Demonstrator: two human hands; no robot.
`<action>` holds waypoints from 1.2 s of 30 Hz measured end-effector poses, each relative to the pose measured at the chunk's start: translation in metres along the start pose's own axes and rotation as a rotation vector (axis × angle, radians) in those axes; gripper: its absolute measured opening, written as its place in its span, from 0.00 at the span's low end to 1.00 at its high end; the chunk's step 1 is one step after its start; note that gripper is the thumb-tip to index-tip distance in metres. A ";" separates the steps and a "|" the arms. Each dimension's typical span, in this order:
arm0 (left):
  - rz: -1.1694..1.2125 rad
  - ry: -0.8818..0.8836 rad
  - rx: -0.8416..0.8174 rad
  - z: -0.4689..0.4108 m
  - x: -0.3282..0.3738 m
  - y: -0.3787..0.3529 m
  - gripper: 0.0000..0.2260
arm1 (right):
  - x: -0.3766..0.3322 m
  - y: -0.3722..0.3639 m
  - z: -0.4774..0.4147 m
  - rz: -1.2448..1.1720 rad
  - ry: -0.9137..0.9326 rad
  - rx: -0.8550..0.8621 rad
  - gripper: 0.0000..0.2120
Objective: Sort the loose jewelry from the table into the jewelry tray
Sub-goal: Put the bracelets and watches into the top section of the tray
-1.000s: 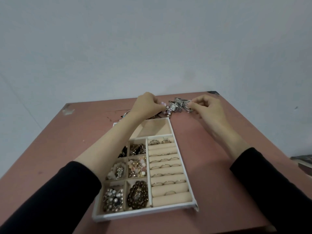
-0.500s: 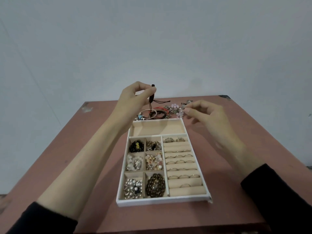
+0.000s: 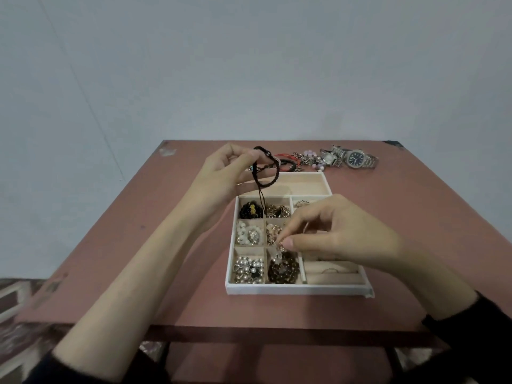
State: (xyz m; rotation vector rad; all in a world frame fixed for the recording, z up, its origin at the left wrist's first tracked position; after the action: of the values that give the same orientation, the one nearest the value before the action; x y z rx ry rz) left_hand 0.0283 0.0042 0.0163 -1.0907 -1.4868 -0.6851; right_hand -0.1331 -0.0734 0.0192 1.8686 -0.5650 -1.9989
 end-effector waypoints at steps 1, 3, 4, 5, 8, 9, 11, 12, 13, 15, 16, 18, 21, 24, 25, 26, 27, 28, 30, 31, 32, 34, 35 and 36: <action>0.007 -0.001 -0.003 0.001 0.000 0.000 0.04 | 0.001 -0.001 0.000 0.035 0.004 0.004 0.01; 0.018 -0.005 -0.007 0.002 0.000 0.000 0.04 | 0.004 -0.003 -0.001 0.123 0.019 0.029 0.02; 0.025 -0.006 -0.008 0.002 0.000 0.000 0.04 | 0.006 -0.004 -0.002 0.169 0.023 0.037 0.03; 0.030 -0.007 -0.008 0.002 0.000 0.000 0.04 | 0.008 -0.004 -0.002 0.210 0.023 0.040 0.03; 0.032 -0.004 -0.003 0.002 -0.001 0.001 0.04 | 0.011 -0.006 -0.002 0.308 0.037 0.042 0.05; 0.040 -0.004 -0.002 0.001 -0.001 0.001 0.04 | 0.011 -0.006 -0.002 0.341 0.042 0.045 0.05; 0.061 -0.005 -0.001 0.001 0.000 0.001 0.04 | 0.011 -0.006 -0.003 0.400 0.040 0.050 0.05; 0.069 -0.005 0.001 0.000 0.000 0.002 0.04 | 0.011 -0.005 -0.004 0.426 0.036 0.049 0.06; 0.074 -0.006 0.002 0.000 0.001 0.002 0.04 | 0.011 -0.005 -0.004 0.448 0.033 0.048 0.06; 0.076 -0.011 0.000 -0.003 0.002 0.004 0.03 | 0.010 -0.003 -0.004 0.440 0.035 0.060 0.07; 0.079 -0.014 -0.002 -0.004 0.002 0.004 0.04 | 0.009 -0.001 -0.004 0.401 0.037 0.076 0.06; 0.082 -0.022 -0.002 -0.006 0.003 0.006 0.04 | 0.009 0.005 -0.005 0.285 0.035 0.124 0.04; 0.059 -0.030 0.004 -0.014 0.003 0.008 0.04 | 0.012 0.021 -0.012 0.162 0.021 0.211 0.02; -0.010 0.002 0.012 -0.026 -0.001 0.009 0.02 | 0.020 0.035 -0.024 0.050 0.011 0.355 0.04; -0.043 0.027 0.015 -0.030 -0.003 0.009 0.02 | 0.023 0.040 -0.028 0.030 0.008 0.413 0.04; -0.080 0.060 0.018 -0.035 -0.004 0.009 0.02 | 0.026 0.044 -0.032 0.017 0.002 0.465 0.04; -0.118 0.097 0.016 -0.039 -0.006 0.009 0.03 | 0.029 0.048 -0.037 0.005 -0.003 0.505 0.04; -0.158 0.138 0.006 -0.043 -0.008 0.010 0.02 | 0.032 0.051 -0.041 -0.008 -0.006 0.534 0.04; -0.255 0.217 -0.033 -0.052 -0.014 0.012 0.01 | 0.039 0.056 -0.047 -0.025 -0.006 0.582 0.05; -0.313 0.249 -0.059 -0.056 -0.017 0.014 0.01 | 0.043 0.058 -0.049 -0.025 -0.007 0.606 0.05; -0.378 0.274 -0.090 -0.059 -0.019 0.015 0.02 | 0.047 0.060 -0.050 -0.023 -0.012 0.628 0.05; -0.555 0.300 -0.171 -0.065 -0.020 0.017 0.04 | 0.054 0.062 -0.051 -0.017 -0.032 0.656 0.05; -0.694 0.296 -0.215 -0.067 -0.018 0.018 0.05 | 0.056 0.064 -0.051 -0.015 -0.037 0.664 0.06; -0.862 0.280 -0.258 -0.069 -0.016 0.019 0.07 | 0.058 0.065 -0.051 -0.020 -0.034 0.672 0.06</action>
State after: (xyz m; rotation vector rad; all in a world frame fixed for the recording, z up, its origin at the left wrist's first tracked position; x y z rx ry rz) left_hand 0.0741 -0.0531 0.0132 -0.4553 -1.6221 -1.5904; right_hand -0.0881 -0.1614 0.0001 2.1921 -1.3653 -2.0065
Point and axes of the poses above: each hand's wrist, its own z-axis away from the middle knuckle, its own y-axis out of the back of the hand, x = y × z, the point moved 2 cm from there along -z, towards the middle knuckle, and after that the axes turned 11 degrees about -x, right-handed, at the moved point
